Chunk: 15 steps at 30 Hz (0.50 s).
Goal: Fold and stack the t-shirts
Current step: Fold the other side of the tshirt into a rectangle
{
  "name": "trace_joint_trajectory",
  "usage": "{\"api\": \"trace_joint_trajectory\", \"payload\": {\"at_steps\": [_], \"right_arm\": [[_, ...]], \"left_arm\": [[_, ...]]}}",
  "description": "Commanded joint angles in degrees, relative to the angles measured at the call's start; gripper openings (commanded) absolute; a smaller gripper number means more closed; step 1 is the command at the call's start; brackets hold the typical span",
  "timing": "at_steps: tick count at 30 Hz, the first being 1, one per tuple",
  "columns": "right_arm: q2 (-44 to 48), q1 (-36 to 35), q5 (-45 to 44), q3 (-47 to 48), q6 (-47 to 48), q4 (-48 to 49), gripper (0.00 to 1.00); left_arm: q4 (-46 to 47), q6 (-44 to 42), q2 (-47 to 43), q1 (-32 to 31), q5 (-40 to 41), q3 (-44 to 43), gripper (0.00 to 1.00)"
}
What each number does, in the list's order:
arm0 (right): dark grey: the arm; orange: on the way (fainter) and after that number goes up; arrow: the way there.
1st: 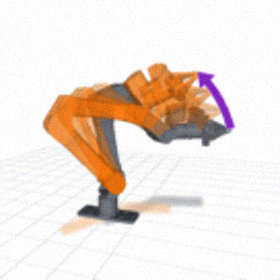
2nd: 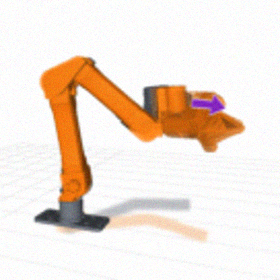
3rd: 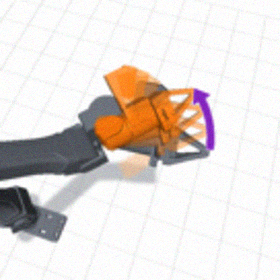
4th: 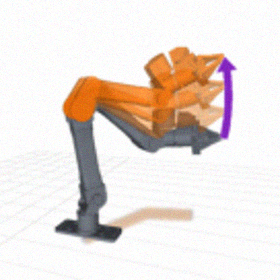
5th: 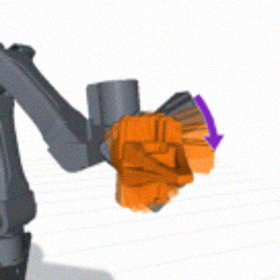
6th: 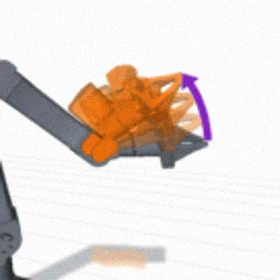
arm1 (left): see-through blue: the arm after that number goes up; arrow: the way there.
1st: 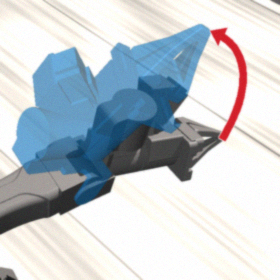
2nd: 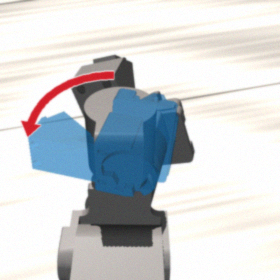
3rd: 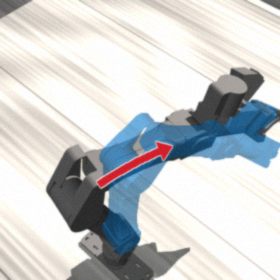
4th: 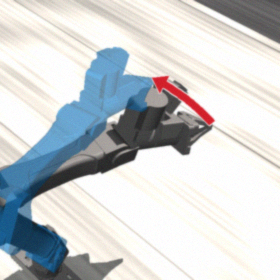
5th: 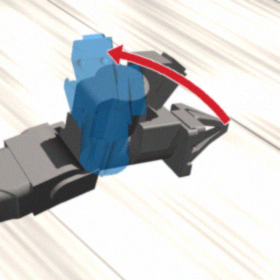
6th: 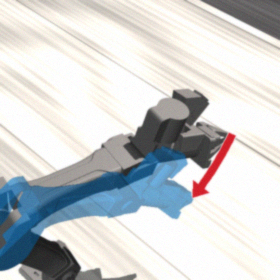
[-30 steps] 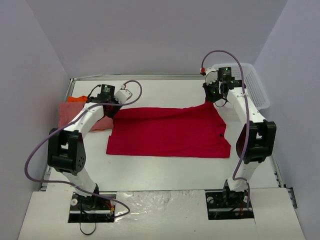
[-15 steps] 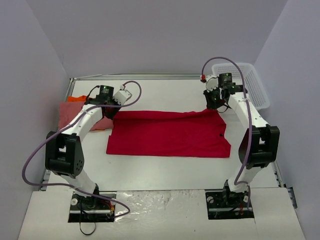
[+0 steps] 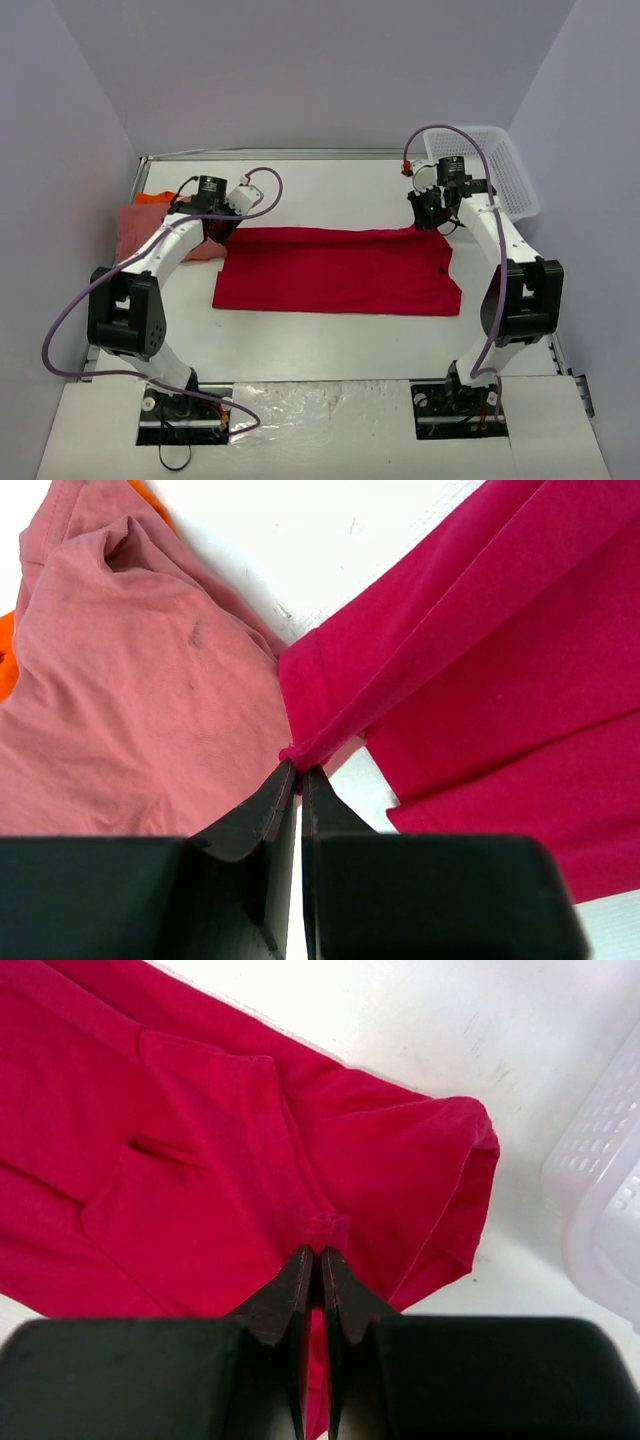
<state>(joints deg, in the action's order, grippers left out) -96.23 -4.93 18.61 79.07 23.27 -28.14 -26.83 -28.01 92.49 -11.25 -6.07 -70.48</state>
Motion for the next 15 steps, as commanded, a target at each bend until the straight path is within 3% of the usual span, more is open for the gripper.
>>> {"api": "trace_joint_trajectory", "payload": {"at_steps": [1,15], "right_arm": [[3.1,-0.3,0.5,-1.4,0.8,-1.9,0.00],[5.6,-0.2,0.7,-5.5,0.7,-2.1,0.00]], "left_arm": [[-0.4,-0.6,-3.2,-0.2,-0.8,-0.3,0.02],[-0.3,-0.5,-4.7,-0.2,-1.3,2.5,0.02]]}}
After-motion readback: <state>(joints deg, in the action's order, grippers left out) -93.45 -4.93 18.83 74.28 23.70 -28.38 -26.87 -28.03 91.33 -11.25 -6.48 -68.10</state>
